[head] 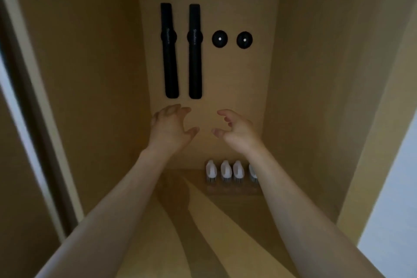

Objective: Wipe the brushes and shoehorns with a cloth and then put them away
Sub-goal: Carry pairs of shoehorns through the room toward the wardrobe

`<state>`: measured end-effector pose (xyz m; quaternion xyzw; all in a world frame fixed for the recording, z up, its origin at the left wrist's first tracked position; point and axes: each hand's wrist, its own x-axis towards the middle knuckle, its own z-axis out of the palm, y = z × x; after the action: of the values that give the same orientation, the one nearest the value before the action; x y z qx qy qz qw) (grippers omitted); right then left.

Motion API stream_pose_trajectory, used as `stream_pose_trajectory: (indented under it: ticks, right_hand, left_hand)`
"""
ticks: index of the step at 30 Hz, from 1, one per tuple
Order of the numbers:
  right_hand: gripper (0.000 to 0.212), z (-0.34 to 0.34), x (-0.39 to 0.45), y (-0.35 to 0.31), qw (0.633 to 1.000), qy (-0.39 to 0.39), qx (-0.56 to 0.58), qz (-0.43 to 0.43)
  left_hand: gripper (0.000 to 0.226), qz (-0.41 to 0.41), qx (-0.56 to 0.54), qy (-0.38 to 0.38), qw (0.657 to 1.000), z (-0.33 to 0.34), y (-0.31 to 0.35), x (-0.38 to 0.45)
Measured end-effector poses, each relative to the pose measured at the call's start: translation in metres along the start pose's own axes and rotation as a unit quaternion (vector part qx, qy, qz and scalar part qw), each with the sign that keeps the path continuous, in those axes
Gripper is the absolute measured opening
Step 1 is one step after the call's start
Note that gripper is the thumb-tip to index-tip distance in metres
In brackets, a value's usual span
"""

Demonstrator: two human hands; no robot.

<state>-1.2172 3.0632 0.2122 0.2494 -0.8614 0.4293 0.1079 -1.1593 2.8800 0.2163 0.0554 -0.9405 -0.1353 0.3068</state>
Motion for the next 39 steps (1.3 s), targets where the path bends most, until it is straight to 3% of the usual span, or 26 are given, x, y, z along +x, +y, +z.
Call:
stream_pose_trajectory:
  ticks: [9, 17, 24, 39]
  right_hand:
    - [0.057, 0.042, -0.097, -0.009, 0.994, -0.094, -0.008, -0.046]
    - [0.055, 0.108, -0.16, -0.07, 0.977, -0.179, 0.066, -0.1]
    - [0.055, 0.203, -0.234, -0.184, 0.944, -0.26, 0.105, -0.176]
    - [0.048, 0.422, -0.467, -0.447, 0.837, -0.44, 0.215, -0.243]
  left_hand:
    - [0.061, -0.063, 0.106, 0.006, 0.992, -0.04, 0.007, -0.141]
    - [0.067, -0.156, 0.093, 0.059, 0.982, -0.096, -0.035, -0.239]
    - [0.061, -0.281, 0.109, 0.122, 0.946, -0.186, -0.11, -0.356]
    - [0.059, -0.509, 0.193, 0.196, 0.816, -0.41, -0.272, -0.655]
